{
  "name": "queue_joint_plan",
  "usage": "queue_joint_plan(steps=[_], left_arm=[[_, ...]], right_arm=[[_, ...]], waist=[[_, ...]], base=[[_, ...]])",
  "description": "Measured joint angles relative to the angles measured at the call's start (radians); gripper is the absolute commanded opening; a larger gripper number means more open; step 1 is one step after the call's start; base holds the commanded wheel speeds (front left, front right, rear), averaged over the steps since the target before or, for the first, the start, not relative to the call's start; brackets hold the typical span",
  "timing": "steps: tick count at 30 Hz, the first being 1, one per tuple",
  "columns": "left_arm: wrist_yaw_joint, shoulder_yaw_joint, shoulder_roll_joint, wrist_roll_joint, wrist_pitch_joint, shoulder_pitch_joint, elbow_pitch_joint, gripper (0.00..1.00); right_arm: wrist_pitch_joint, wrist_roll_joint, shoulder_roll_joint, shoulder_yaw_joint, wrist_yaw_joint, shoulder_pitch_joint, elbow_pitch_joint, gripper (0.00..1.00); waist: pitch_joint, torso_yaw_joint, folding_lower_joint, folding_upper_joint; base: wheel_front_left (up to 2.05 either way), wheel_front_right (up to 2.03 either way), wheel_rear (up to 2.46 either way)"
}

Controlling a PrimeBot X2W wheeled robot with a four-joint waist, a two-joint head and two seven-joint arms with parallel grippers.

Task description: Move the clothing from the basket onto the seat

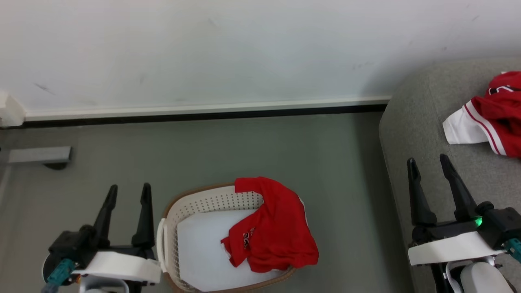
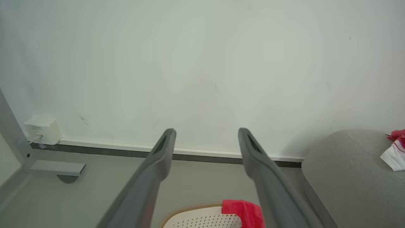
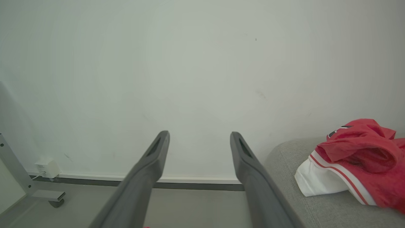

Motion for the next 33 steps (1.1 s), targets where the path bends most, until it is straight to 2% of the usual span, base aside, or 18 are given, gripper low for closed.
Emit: queue_joint_plan(steps=[6,16,22,33], left_arm=[[-0.003,-0.033,0.023,0.0,0.0,-0.072,0.028,1.0],[-0.004,-0.157,0.085,-0.044,0.0,-0.228,0.191,1.0],[-0.006,-0.244,0.132,-0.101,0.022,-0.36,0.341,1.0],[-0.006,-0.405,0.175,-0.171,0.127,-0.584,0.611,1.0]], right_arm=[[0.0,0.013,0.006,-0.016,0.0,-0.053,-0.024,1.0],[0.0,0.006,0.011,-0.042,0.0,-0.14,-0.072,1.0],[0.0,0.009,0.014,-0.064,0.0,-0.191,-0.121,1.0],[0.0,0.039,0.015,-0.074,0.0,-0.266,-0.188,1.0]], waist=[[0.09,-0.025,0.0,0.0],[0.227,-0.066,0.0001,0.0],[0.317,-0.084,0.0001,0.0],[0.472,-0.129,0.0001,0.0]], base=[[0.0,0.0,0.0],[0.0,0.0,0.0],[0.0,0.0,0.0],[0.0,0.0,0.0]])
